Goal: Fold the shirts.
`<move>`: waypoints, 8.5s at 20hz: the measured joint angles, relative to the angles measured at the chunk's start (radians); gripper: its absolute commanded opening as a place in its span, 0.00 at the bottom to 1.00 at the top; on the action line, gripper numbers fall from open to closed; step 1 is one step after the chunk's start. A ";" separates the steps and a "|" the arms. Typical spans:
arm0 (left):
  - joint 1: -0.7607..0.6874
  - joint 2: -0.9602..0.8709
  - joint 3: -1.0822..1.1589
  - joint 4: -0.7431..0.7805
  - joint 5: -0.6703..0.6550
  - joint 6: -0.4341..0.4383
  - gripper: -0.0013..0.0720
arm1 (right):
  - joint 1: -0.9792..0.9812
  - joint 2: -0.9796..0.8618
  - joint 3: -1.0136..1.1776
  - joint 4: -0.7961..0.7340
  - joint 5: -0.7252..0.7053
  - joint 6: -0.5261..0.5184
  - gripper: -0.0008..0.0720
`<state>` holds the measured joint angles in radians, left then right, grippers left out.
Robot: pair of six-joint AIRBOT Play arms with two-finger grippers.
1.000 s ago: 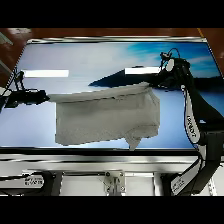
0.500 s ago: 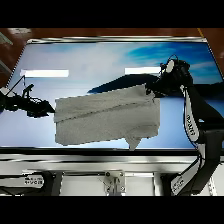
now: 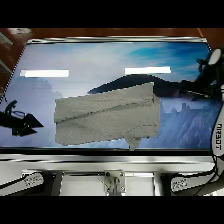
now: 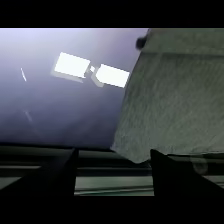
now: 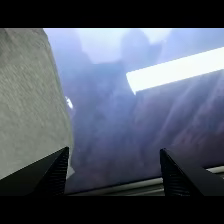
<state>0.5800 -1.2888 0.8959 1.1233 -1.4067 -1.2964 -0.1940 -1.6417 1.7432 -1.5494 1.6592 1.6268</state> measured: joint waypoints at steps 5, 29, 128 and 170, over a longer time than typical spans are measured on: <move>0.044 0.075 -0.269 -0.122 0.084 0.098 0.76 | -0.097 0.065 -0.133 0.195 0.014 -0.031 0.96; -0.137 0.039 -0.387 -0.270 0.275 0.120 0.07 | -0.082 0.166 -0.500 0.304 -0.098 -0.110 0.96; -1.309 -0.489 0.314 -1.070 0.815 0.069 0.06 | 0.141 0.451 -0.243 0.573 -0.169 -0.029 0.10; -0.468 0.408 0.261 -0.508 0.509 0.150 0.06 | 0.397 -0.011 -0.578 0.602 -0.528 0.009 0.95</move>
<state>0.1116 -0.8806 1.1568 0.6155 -0.8978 -1.1465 0.2031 -1.6527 1.1652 -0.9478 1.1313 1.6356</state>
